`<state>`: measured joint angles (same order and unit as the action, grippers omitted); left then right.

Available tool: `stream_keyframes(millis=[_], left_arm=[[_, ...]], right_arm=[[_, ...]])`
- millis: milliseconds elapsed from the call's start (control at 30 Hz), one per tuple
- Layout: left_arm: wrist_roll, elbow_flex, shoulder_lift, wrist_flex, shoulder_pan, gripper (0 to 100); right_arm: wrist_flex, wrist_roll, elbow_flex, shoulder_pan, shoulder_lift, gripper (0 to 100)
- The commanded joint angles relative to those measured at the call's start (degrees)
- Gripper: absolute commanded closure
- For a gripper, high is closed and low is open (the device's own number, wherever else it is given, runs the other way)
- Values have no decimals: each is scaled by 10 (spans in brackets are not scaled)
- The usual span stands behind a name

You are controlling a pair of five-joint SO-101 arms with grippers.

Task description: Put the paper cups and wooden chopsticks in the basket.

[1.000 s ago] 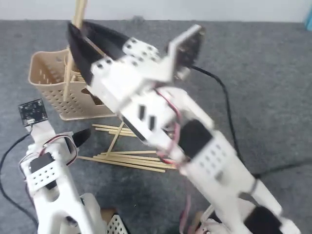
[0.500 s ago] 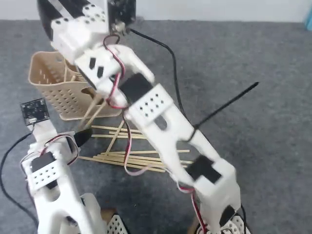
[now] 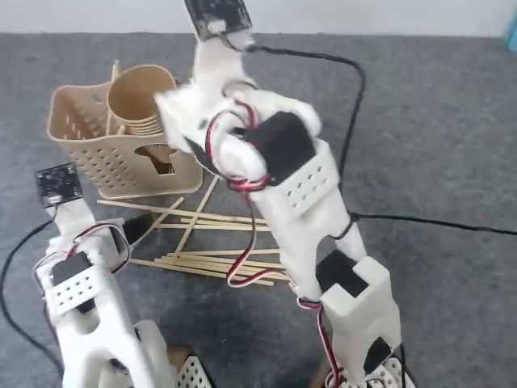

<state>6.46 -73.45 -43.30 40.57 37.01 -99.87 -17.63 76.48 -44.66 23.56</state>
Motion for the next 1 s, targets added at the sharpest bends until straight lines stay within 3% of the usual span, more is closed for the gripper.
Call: stream_keyframes(millis=[0,133,433,533,700,833,967], left_arm=[[40,4,-18,21,-7,563],[42,5,-18,26,-11,563],[79,4,-18,55,-39,563],[112,6,-18,68,-55,563],[207,6,-18,101,-100,563],[293,7,-18,111,-126,563],[399,13,-18,112,-166,563]], right_arm=[[-35,-5,-12,83,-71,980],[-34,-4,-179,159,-148,980],[-18,0,-645,233,-368,980],[19,66,-797,289,-407,980],[146,203,-1040,400,-445,980],[279,212,-1181,468,-454,980],[459,212,-1324,487,-459,980]])
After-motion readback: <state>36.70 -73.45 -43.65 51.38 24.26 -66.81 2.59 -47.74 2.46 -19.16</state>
